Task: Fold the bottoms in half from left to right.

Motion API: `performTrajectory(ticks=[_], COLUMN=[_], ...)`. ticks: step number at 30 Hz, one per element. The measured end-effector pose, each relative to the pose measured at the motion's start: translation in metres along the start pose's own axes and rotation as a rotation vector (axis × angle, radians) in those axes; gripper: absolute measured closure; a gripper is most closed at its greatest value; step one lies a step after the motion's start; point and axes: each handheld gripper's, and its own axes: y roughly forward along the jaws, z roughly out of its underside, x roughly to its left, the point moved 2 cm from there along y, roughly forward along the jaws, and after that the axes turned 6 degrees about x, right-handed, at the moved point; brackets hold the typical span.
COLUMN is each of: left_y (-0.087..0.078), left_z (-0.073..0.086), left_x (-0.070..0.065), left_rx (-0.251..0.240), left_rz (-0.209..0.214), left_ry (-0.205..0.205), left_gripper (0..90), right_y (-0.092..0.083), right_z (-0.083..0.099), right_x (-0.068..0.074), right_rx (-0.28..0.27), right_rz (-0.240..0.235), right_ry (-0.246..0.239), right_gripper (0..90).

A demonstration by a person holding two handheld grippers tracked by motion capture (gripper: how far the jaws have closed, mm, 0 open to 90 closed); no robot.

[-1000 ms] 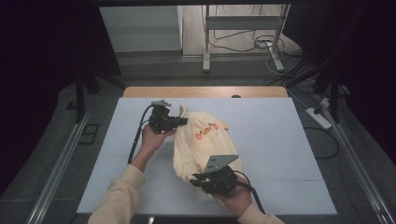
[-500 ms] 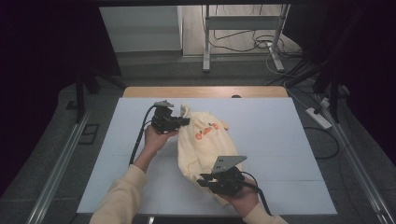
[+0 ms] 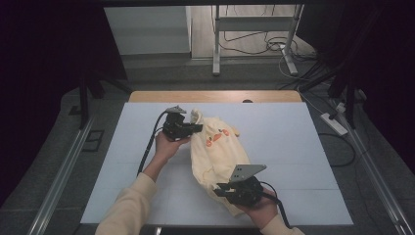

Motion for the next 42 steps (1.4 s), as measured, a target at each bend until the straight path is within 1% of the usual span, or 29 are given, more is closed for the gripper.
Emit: performTrajectory(ticks=[12,14,22,26,31,36,40,42], left_y=[0.01,0.011,0.018,0.02,0.026,0.033,0.037,0.041], left_z=[-0.006,-0.008,-0.016,-0.019,-0.024,-0.027,-0.028,-0.029], left_x=[-0.006,-0.008,-0.011,-0.013,-0.016,-0.017,-0.019,-0.02], left_rx=[0.003,0.009,0.016,0.019,0.037,0.045,0.047,0.053], left_rz=[0.021,0.018,0.029,0.028,0.022,0.028,0.032,0.03], left_ry=[0.0,0.005,-0.003,-0.005,0.007,0.0,-0.013,-0.009], left_gripper=[81.1,81.0,81.0,81.0,81.0,80.9,80.9,80.9], right_y=[-0.006,-0.008,-0.015,-0.017,-0.02,-0.023,-0.027,-0.028], right_z=[0.006,0.006,0.008,0.01,0.013,0.015,0.017,0.018], right_x=[-0.003,-0.003,-0.005,-0.007,-0.01,-0.012,-0.014,-0.015], right_rx=[0.0,-0.005,-0.014,-0.018,-0.016,-0.018,-0.018,-0.02], right_rz=[0.004,0.003,0.014,0.02,0.025,0.031,0.038,0.039], right_ry=[0.013,0.016,0.019,0.024,0.032,0.04,0.044,0.049], right_gripper=[77.6,77.6,77.6,77.6,77.6,77.7,77.7,77.7])
